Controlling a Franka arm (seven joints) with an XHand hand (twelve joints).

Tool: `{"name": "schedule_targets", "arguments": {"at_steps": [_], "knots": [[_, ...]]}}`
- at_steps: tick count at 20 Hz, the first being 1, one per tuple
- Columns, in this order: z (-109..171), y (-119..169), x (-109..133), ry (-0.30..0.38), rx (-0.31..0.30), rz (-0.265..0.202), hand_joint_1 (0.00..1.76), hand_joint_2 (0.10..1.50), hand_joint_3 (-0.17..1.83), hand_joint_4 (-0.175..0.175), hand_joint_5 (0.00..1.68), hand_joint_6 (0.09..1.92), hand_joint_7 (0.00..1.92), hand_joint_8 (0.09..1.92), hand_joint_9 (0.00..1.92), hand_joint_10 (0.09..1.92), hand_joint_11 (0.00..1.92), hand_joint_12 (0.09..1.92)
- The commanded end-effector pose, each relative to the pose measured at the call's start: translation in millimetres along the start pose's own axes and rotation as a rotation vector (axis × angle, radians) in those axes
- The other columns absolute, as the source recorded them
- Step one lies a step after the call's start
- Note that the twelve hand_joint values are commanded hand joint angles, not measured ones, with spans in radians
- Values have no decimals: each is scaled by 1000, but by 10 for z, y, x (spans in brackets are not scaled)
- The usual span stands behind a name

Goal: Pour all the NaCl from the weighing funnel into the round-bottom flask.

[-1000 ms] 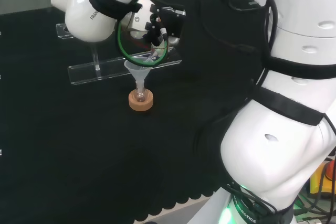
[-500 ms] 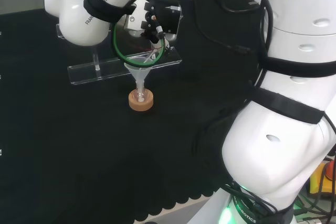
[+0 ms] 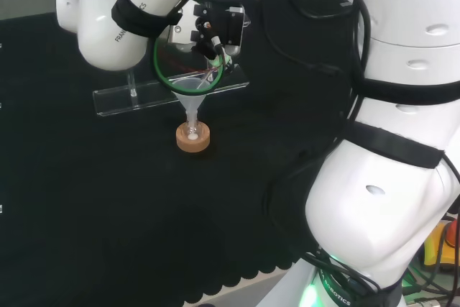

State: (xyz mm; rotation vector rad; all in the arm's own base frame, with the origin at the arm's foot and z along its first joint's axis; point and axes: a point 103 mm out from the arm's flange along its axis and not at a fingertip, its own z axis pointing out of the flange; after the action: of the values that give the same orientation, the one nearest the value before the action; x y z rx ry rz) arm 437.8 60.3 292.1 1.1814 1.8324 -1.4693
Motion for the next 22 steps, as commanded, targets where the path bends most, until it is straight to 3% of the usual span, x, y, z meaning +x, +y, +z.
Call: {"name": "schedule_targets", "arguments": {"at_steps": [1,11,18,22], "knots": [[-124,-26,50,-35,-2,1,1252,1034,-15,62,1171,740,1207,622,1425,183,1148,811],[-211,-29,66,-128,0,-2,1251,1034,-15,61,1171,742,1204,626,1426,180,1147,810],[-281,-40,79,-138,8,-6,1251,1035,-15,61,1171,744,1200,630,1424,177,1141,807],[-259,-27,69,-197,24,0,1251,1035,-14,60,1170,746,1199,632,1423,176,1139,806]]}}
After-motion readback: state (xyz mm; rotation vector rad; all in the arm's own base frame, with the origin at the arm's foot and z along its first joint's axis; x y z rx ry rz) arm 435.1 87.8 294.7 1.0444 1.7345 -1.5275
